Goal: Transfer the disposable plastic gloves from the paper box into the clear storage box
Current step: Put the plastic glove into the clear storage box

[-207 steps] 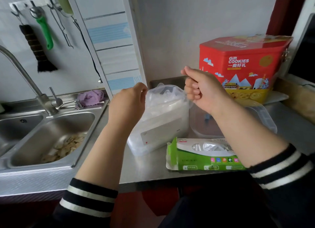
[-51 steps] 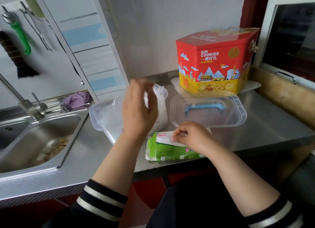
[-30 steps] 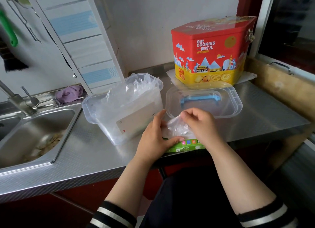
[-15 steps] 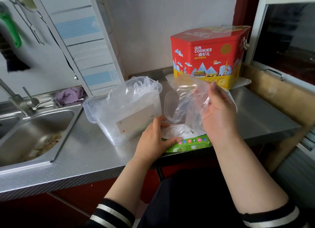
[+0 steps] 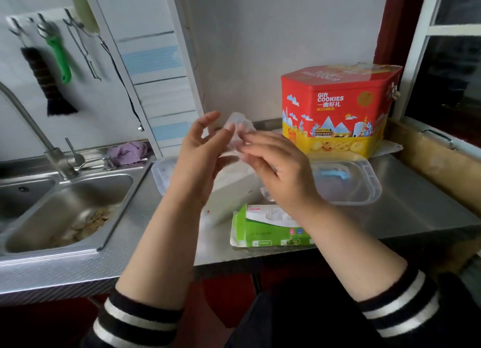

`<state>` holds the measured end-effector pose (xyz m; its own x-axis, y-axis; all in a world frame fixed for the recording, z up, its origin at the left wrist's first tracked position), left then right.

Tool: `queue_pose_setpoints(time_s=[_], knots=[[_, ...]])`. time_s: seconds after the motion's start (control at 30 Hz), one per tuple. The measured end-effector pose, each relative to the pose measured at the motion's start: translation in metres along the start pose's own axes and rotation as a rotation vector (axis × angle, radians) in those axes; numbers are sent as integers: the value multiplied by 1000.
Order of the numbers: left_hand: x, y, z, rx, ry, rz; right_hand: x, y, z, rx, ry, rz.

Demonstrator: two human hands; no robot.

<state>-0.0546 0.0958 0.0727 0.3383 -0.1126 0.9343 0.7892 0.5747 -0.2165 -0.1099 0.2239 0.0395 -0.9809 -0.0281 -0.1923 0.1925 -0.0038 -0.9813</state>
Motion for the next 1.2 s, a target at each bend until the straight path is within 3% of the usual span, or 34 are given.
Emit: queue_pose_setpoints(time_s=[0.17,0.33,0.47,0.57,0.67,0.77,0.87,0.93,1.1,1.2], knots=[[16,-33,-37,302,-323,260,31,-23,56,-312,227,-120],[-3,-63,-74,409,-790,271,50,-19,103,-884,453,114],[-17,-77,-83,236,-1303,321,62,-18,127,-1223,463,484],[-25,-82,-82,40,-1652,292,69,-15,143,-1387,493,504],[-32,-85,-86,-172,-2021,155,79,-1,157,-1507,431,545],[-40,-86,-87,-305,-2160,76,85,8,161,-1589,429,505],[-41,-89,-88,-319,-2179,62,88,4,160,-1531,387,516],[-39,-90,-89,-315,-2180,67,91,-6,153,-1348,316,590],[-29,-94,-90,-217,-2121,123,93,-45,121,-484,-70,816],[-18,-92,-84,-120,-2004,186,89,-56,93,-68,-316,992]])
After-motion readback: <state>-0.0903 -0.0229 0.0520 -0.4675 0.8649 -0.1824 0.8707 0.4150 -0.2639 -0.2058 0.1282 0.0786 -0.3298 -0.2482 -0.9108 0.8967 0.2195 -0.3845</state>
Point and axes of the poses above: each hand's wrist, its own y-axis away from the middle knuckle, its own z-axis out of the palm, x = y × z, the point moved 3 cm from there along -y, towards the middle knuckle, and after that the axes turned 12 degrees about x, right-handed, at the moved point
